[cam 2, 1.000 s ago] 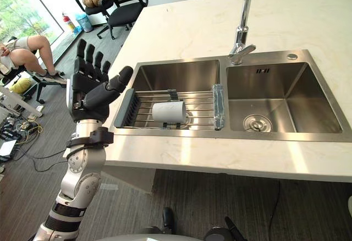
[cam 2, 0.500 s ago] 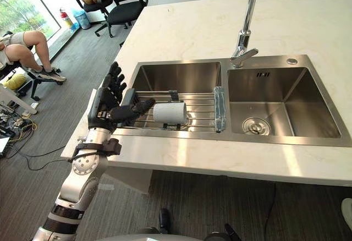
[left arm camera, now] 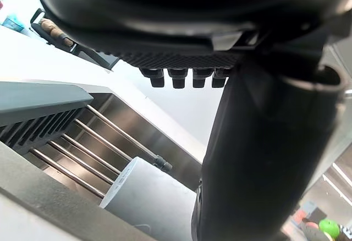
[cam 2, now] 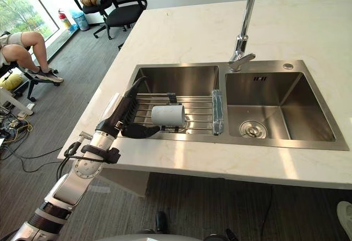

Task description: Walk over to the sink, pick up the cup, carry it to the dishwasher, place the cup inside the dishwasher, then close the dishwasher door

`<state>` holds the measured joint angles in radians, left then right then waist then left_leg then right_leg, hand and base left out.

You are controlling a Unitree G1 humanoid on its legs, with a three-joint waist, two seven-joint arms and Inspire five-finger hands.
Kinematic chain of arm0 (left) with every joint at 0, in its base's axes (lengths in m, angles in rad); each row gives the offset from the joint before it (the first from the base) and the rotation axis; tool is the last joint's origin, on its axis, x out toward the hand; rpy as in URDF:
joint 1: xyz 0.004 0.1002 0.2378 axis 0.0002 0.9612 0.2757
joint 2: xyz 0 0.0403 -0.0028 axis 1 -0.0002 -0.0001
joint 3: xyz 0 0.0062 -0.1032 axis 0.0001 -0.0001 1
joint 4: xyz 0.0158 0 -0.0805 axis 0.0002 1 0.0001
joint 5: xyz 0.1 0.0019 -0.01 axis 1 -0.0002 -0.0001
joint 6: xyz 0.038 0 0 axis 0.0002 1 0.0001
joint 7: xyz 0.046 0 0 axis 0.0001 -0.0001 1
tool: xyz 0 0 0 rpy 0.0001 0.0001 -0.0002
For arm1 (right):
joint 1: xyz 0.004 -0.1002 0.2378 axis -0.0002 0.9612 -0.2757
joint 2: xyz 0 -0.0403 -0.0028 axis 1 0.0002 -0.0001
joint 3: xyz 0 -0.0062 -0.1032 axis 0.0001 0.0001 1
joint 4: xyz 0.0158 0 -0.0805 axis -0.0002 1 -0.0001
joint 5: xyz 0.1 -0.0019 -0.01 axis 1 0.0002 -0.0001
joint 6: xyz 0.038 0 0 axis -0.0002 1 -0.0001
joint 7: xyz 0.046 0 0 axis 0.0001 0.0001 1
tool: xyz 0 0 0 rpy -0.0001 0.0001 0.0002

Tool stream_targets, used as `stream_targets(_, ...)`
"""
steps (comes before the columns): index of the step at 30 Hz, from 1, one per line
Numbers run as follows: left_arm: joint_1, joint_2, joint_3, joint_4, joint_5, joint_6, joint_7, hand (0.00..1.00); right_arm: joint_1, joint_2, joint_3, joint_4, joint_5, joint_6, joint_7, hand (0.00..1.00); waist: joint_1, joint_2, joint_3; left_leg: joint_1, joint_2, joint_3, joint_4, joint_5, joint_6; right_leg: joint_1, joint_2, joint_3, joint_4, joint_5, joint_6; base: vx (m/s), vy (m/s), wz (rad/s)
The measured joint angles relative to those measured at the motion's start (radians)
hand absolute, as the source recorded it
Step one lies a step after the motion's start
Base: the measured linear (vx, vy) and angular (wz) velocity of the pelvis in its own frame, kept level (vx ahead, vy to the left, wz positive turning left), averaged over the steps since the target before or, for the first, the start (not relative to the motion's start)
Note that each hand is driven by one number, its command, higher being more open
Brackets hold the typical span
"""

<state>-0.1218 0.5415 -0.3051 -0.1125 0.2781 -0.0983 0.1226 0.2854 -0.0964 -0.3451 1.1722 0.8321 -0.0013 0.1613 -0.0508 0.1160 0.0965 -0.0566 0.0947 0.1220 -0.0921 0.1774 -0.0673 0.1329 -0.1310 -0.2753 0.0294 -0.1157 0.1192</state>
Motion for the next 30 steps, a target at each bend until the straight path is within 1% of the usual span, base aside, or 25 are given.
stream_targets(3, -0.036, 0.018, -0.074, 0.026, 0.026, 0.001, 0.003, 1.00, 0.005, 0.006, -0.004, 0.000, 0.000, 0.003, 0.014, 1.00, -0.008, -0.013, 0.003, 0.001, -0.002, 0.000, 0.000, 0.000, 0.000, 0.004, -0.001, -0.001, -0.006, 0.004, 0.001, 0.00, 0.000, 0.00)
stream_targets(4, -0.049, 0.024, -0.096, 0.046, 0.032, 0.002, 0.009, 1.00, 0.005, 0.006, -0.005, 0.000, -0.001, 0.014, 0.020, 1.00, -0.016, -0.019, 0.002, 0.001, -0.002, 0.000, 0.000, 0.000, 0.000, 0.005, -0.001, -0.001, -0.007, 0.005, 0.001, 0.00, 0.000, 0.00)
stream_targets(5, -0.054, 0.026, -0.097, 0.048, 0.037, 0.004, 0.017, 1.00, 0.006, 0.006, -0.005, 0.000, -0.001, 0.020, 0.026, 1.00, -0.018, -0.022, 0.001, 0.001, -0.003, 0.000, 0.000, 0.000, 0.000, 0.005, -0.001, -0.001, -0.007, 0.005, 0.001, 0.00, 0.000, 0.00)
stream_targets(7, -0.097, 0.026, -0.122, 0.082, 0.050, 0.030, 0.056, 1.00, 0.008, 0.005, -0.026, 0.002, -0.002, 0.042, 0.042, 1.00, -0.019, -0.032, 0.003, 0.002, -0.005, 0.000, 0.000, 0.000, 0.000, 0.005, -0.001, -0.001, -0.007, 0.005, 0.001, 0.00, 0.000, 0.00)
stream_targets(9, -0.129, 0.026, -0.138, 0.116, 0.065, 0.039, 0.098, 1.00, 0.006, 0.005, -0.042, 0.001, -0.002, 0.065, 0.052, 1.00, -0.021, -0.038, 0.006, 0.003, -0.005, 0.002, -0.001, 0.000, 0.000, 0.006, -0.001, 0.000, -0.008, 0.005, 0.001, 0.00, 0.000, 0.00)
stream_targets(10, -0.133, 0.025, -0.140, 0.126, 0.072, 0.040, 0.105, 1.00, 0.004, 0.004, -0.042, 0.001, -0.002, 0.069, 0.052, 1.00, -0.023, -0.040, 0.007, 0.003, -0.005, 0.002, -0.001, 0.000, 0.000, 0.006, -0.001, 0.001, -0.008, 0.006, 0.001, 0.00, 0.000, 0.00)
stream_targets(11, -0.134, 0.024, -0.141, 0.140, 0.076, 0.040, 0.122, 1.00, -0.002, 0.004, -0.042, 0.001, -0.002, 0.079, 0.052, 1.00, -0.032, -0.044, 0.010, 0.003, -0.005, 0.002, -0.001, 0.000, 0.000, 0.006, -0.001, 0.001, -0.009, 0.006, 0.001, 0.00, 0.000, 0.00)
stream_targets(14, -0.150, 0.020, -0.142, 0.176, 0.075, 0.038, 0.165, 1.00, -0.013, 0.005, -0.042, -0.001, -0.001, 0.106, 0.051, 1.00, -0.047, -0.056, 0.017, 0.003, -0.005, 0.004, -0.001, -0.002, 0.000, 0.006, -0.001, 0.001, -0.012, 0.006, 0.001, 0.00, 0.000, 0.00)
stream_targets(19, -0.183, 0.010, -0.157, 0.239, 0.034, 0.038, 0.202, 1.00, -0.029, 0.006, -0.040, 0.000, -0.001, 0.137, 0.040, 1.00, -0.050, -0.069, 0.025, 0.003, -0.005, 0.011, -0.001, -0.005, -0.001, 0.008, -0.003, 0.002, -0.015, 0.007, 0.003, 0.00, 0.000, 0.00)
stream_targets(24, -0.191, 0.001, -0.157, 0.252, 0.043, 0.039, 0.196, 1.00, -0.033, 0.002, -0.037, 0.000, -0.001, 0.147, 0.034, 1.00, -0.052, -0.071, 0.026, 0.004, -0.004, 0.015, -0.001, -0.005, -0.001, 0.009, -0.005, 0.002, -0.015, 0.007, 0.003, 0.00, 0.000, 0.00)
stream_targets(25, -0.199, -0.003, -0.157, 0.264, 0.070, 0.042, 0.184, 1.00, -0.033, 0.002, -0.036, -0.001, -0.001, 0.150, 0.033, 1.00, -0.053, -0.072, 0.027, 0.006, -0.003, 0.015, -0.001, -0.005, -0.001, 0.011, -0.006, 0.003, -0.015, 0.007, 0.003, 0.00, 0.000, 0.00)
stream_targets(27, -0.224, -0.004, -0.157, 0.273, 0.096, 0.058, 0.145, 1.00, -0.034, 0.001, -0.028, -0.003, -0.001, 0.152, 0.032, 1.00, -0.053, -0.074, 0.028, 0.007, -0.002, 0.016, -0.001, -0.005, -0.001, 0.011, -0.007, 0.003, -0.014, 0.008, 0.003, 0.00, 0.000, 0.00)
stream_targets(30, -0.265, 0.001, -0.174, 0.289, 0.140, 0.081, 0.056, 1.00, -0.033, -0.007, -0.009, -0.009, -0.001, 0.159, 0.028, 1.00, -0.054, -0.075, 0.029, 0.013, -0.001, 0.022, -0.002, -0.007, -0.002, 0.011, -0.007, 0.010, -0.014, 0.008, 0.003, -0.02, -0.001, -0.06)
